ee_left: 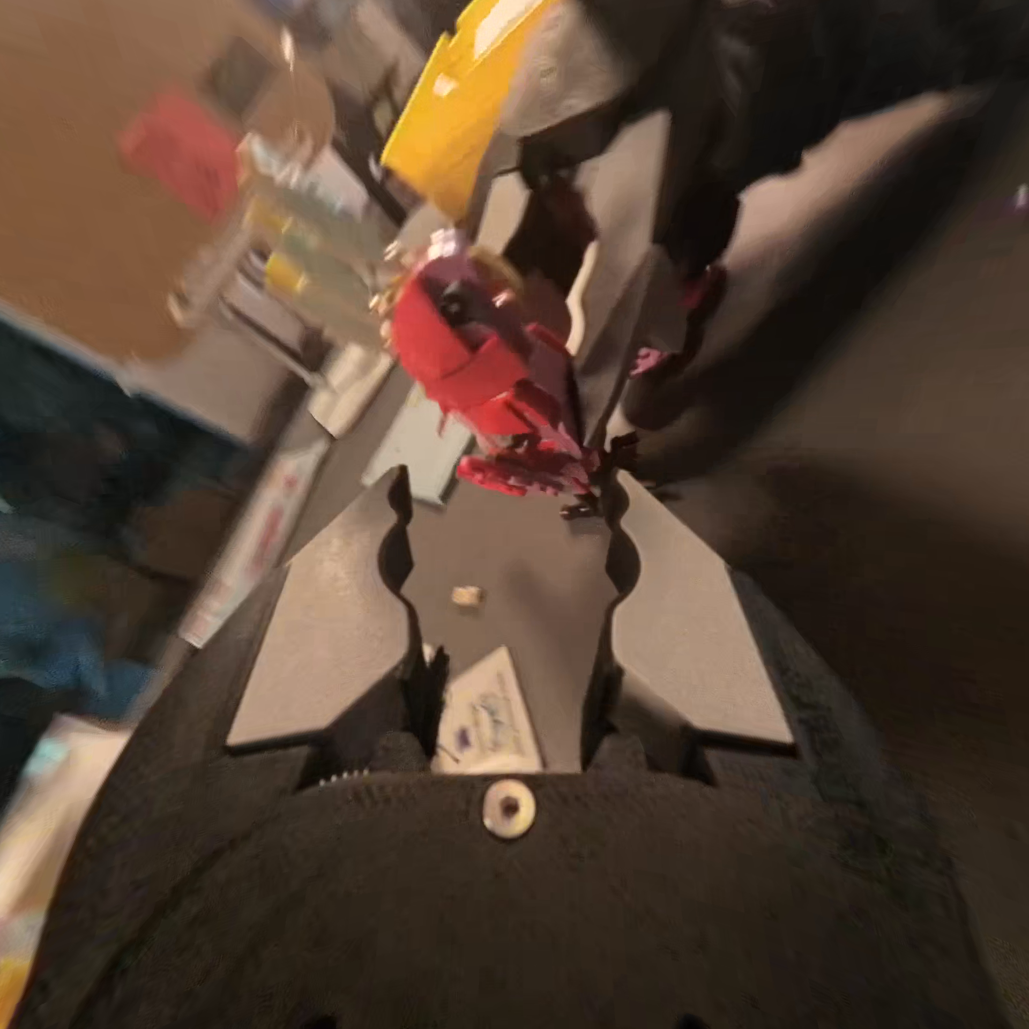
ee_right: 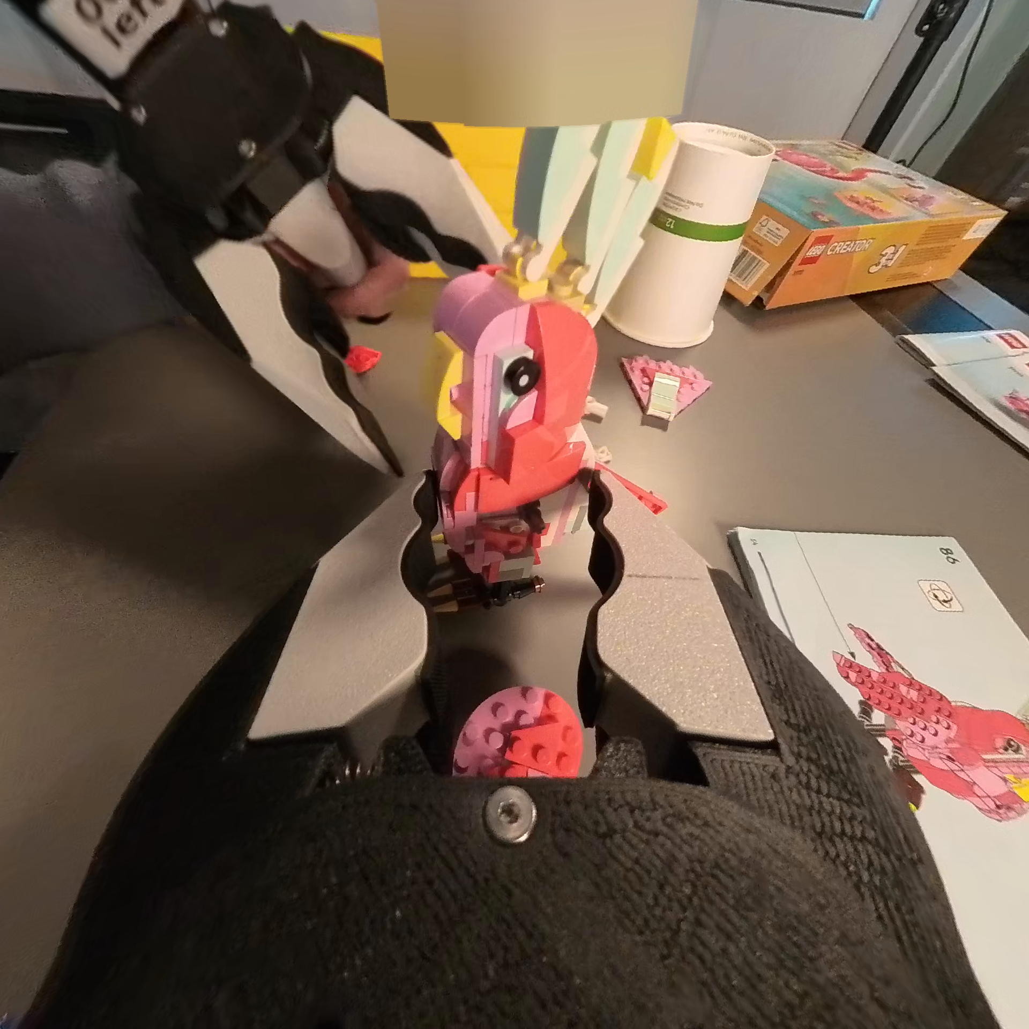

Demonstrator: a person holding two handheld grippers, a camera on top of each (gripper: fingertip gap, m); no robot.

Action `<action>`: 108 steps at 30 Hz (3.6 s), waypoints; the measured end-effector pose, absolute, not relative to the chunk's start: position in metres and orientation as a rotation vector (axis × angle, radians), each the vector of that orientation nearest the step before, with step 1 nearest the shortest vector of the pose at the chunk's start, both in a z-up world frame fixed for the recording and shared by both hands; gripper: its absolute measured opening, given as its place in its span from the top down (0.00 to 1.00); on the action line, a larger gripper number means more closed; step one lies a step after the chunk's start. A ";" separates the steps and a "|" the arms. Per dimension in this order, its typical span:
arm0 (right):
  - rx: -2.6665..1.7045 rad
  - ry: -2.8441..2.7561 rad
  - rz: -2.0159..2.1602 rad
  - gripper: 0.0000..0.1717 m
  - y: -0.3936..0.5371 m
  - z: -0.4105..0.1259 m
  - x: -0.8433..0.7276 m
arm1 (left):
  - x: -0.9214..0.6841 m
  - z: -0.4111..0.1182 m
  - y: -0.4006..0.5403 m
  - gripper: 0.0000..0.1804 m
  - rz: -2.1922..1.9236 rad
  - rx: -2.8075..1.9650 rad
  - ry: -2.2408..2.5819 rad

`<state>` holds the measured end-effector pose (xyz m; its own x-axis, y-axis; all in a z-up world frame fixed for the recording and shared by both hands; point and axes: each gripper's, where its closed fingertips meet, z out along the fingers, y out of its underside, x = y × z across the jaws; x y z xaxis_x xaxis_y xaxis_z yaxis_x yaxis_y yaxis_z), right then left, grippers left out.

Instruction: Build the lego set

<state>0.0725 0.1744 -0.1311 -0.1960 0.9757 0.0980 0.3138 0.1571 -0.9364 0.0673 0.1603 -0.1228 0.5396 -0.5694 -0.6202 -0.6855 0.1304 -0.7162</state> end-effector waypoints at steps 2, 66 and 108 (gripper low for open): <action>-1.254 -1.656 1.074 0.69 0.173 -0.131 0.073 | 0.070 -0.126 0.165 0.67 0.268 -1.412 1.223; -1.204 -1.679 1.048 0.69 0.171 -0.132 0.075 | 0.065 -0.127 0.168 1.00 -0.376 -1.871 0.989; -1.786 -1.699 0.639 0.60 0.201 -0.186 0.184 | 0.075 -0.114 0.102 0.50 -0.326 -1.779 0.727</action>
